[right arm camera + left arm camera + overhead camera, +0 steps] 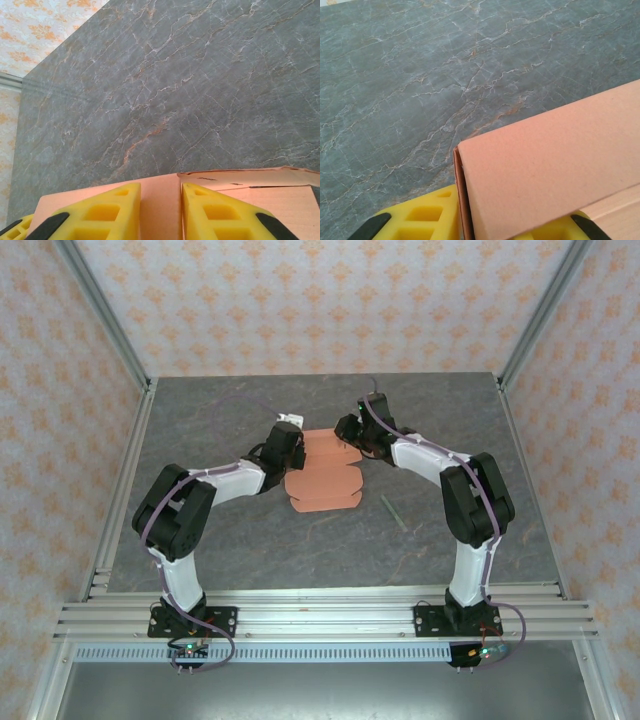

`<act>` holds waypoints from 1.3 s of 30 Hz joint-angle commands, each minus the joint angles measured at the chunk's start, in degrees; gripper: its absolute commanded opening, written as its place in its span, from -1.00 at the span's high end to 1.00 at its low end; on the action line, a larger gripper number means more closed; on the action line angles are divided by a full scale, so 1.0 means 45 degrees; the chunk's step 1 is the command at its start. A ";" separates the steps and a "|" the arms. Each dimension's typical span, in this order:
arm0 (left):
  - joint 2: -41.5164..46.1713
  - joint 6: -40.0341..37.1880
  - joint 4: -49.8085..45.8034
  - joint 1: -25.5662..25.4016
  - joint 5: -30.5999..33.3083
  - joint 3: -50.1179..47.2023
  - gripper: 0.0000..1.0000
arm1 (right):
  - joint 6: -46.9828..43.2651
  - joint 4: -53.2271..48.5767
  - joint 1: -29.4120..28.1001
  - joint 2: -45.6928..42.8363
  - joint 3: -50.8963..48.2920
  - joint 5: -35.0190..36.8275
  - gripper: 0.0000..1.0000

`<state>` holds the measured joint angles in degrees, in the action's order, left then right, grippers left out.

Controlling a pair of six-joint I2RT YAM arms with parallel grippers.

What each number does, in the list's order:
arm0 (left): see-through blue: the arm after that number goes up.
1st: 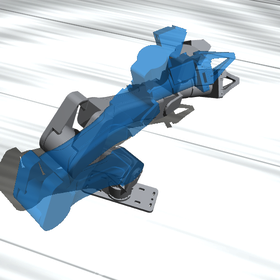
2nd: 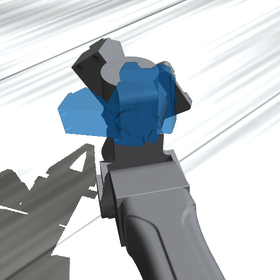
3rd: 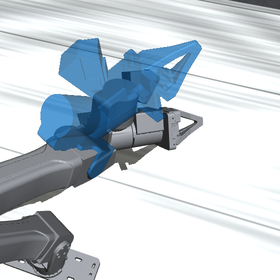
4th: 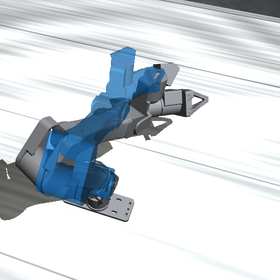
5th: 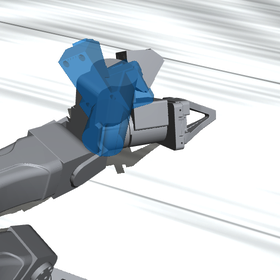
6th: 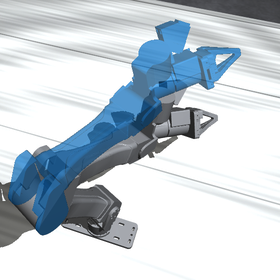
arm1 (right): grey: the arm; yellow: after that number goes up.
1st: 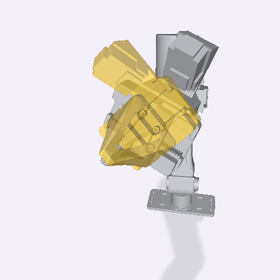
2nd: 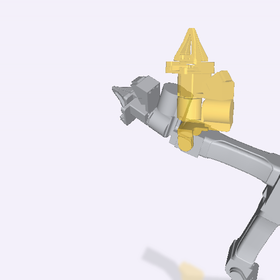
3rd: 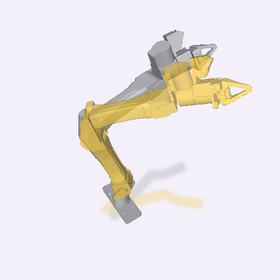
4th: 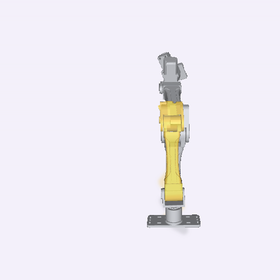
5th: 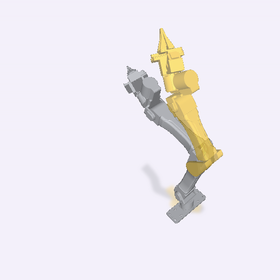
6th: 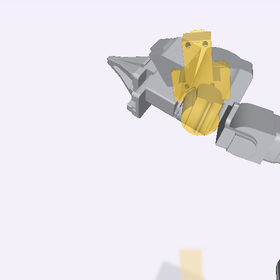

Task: Fold the paper box

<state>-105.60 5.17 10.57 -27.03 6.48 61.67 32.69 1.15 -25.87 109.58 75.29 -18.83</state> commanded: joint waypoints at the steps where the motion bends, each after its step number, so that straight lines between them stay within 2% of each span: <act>1: -0.0426 -0.0444 -0.0840 -0.0151 0.0384 0.0596 0.49 | -0.0434 -0.0043 -0.0129 0.0260 -0.0321 0.0466 0.49; 10: -0.1191 -0.0509 -0.1810 -0.0185 0.0370 0.1275 0.46 | -0.1151 -0.0332 -0.0414 0.0293 -0.0519 0.1297 0.50; 22: -0.1150 -0.0440 -0.1692 -0.0189 0.0236 0.1623 0.47 | -0.2415 0.0223 -0.0872 0.0218 -0.0970 0.2387 0.51; 30: -0.1278 -0.0623 -0.1342 -0.0173 0.0334 0.1867 0.46 | -0.2690 0.0371 -0.0878 0.0198 -0.1046 0.2429 0.51; 39: -0.1093 -0.0644 -0.0805 -0.0175 -0.0057 0.1758 0.33 | -0.2488 0.0226 -0.0873 0.0216 -0.0736 0.2197 0.51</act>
<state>-111.07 3.05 3.49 -27.38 6.98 67.81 22.63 6.66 -29.02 109.58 72.60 -8.75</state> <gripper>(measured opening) 0.330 0.245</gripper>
